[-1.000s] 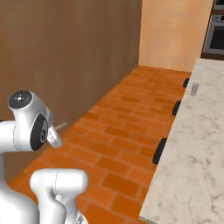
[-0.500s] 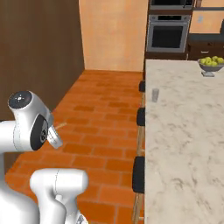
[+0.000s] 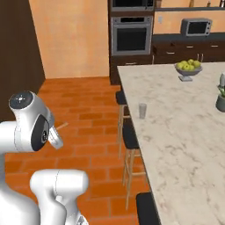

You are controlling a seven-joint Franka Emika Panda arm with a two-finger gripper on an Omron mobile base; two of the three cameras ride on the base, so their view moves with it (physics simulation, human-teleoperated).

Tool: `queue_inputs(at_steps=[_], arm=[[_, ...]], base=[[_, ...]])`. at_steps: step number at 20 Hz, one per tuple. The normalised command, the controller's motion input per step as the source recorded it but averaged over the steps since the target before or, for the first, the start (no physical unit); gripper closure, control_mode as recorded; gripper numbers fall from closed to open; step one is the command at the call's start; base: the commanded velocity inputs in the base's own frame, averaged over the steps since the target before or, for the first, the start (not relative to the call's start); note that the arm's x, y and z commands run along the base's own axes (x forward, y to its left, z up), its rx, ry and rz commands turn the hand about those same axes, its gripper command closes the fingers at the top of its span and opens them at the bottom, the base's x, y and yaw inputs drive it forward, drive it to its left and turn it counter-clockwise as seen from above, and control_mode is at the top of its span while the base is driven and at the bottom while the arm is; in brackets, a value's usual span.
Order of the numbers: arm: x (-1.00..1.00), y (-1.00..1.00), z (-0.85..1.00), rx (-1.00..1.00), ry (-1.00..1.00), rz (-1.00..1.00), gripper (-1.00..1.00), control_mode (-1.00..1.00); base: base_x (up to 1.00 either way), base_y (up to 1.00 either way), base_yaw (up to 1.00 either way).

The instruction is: Take a straw from the drawer in front and place it inside the glass cup on the dining counter.

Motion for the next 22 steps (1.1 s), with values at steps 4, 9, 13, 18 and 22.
queue_inputs(at_steps=[4,9,13,18,22], arm=[[0.00,0.00,0.00,0.00,0.00,0.00,1.00,1.00],[0.00,0.00,0.00,0.00,0.00,0.00,1.00,1.00],[0.00,0.00,0.00,0.00,0.00,0.00,1.00,1.00],[0.00,0.00,0.00,0.00,0.00,0.00,1.00,1.00],[0.00,0.00,0.00,0.00,0.00,0.00,1.00,1.00]], base=[[1.00,0.36,-0.35],[0.86,0.23,-0.37],[0.54,0.08,-0.48],[0.50,0.11,-0.53],[0.18,0.25,-0.51]])
